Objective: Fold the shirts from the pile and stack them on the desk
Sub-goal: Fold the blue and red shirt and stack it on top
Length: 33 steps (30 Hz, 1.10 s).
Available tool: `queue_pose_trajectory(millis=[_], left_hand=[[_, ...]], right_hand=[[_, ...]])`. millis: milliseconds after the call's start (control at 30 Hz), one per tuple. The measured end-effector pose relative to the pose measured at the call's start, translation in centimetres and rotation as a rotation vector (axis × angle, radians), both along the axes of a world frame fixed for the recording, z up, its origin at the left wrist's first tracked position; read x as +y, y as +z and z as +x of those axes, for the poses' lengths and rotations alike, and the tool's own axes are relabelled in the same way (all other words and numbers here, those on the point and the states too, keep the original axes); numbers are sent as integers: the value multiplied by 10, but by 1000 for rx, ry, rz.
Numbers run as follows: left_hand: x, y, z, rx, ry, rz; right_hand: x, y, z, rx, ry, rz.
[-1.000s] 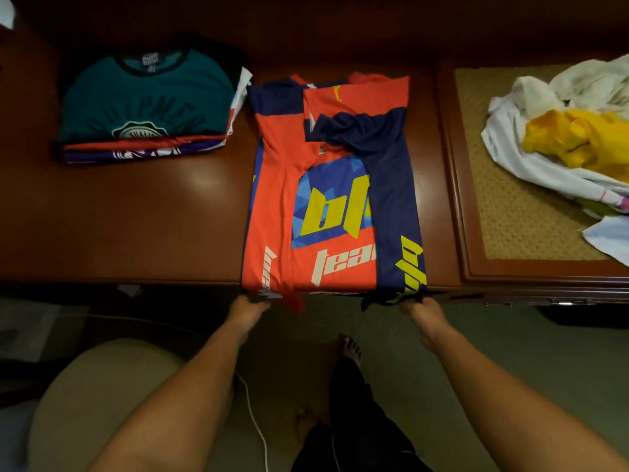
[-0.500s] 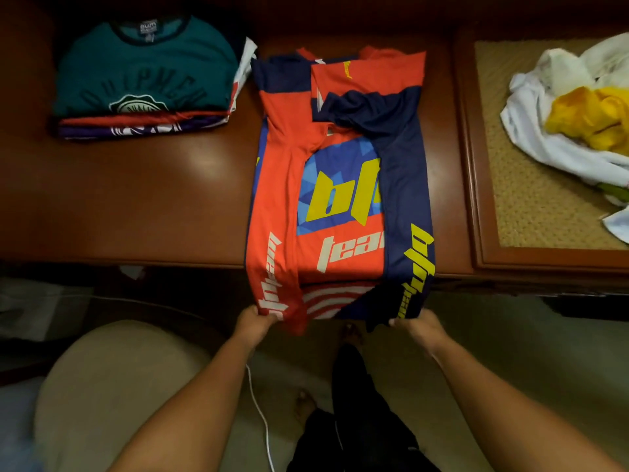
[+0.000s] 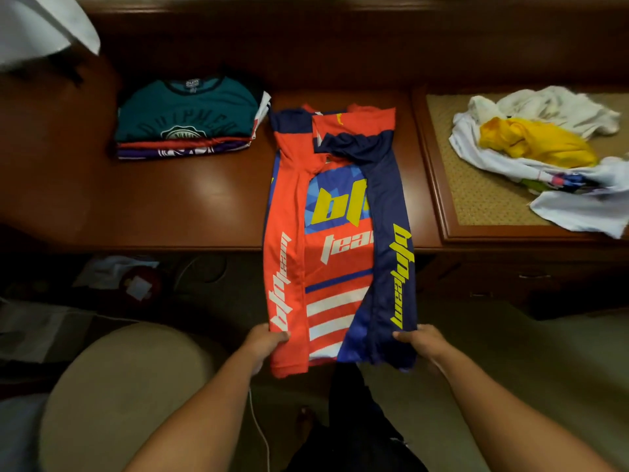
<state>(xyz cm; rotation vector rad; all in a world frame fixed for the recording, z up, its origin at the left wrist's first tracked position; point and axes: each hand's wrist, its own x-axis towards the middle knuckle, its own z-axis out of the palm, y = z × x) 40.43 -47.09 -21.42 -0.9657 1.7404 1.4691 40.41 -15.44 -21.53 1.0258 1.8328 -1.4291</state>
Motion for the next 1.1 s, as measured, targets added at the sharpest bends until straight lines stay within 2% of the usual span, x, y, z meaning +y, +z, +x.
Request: queue_pose_trajectory(millis=[133,367,600,700,900,1100], left_hand=[[-2,12,10,-15,12,0],[-7,40,27,107,50,-48],[2,77,27,206,183,52],[5,91,15,257,216,63],[12,109,-29,414,143,-73],[16,110,-108,436,130,-54]], right_hand=[[-2,8,14,19,10,-3],[-8,54,30,178,-38,-2],[-13,89,22,317,-84,86],[-16,104,9,355,-113,67],[-16,125,-35,432,-100,71],[-9,129,-111,426,-144,-13]])
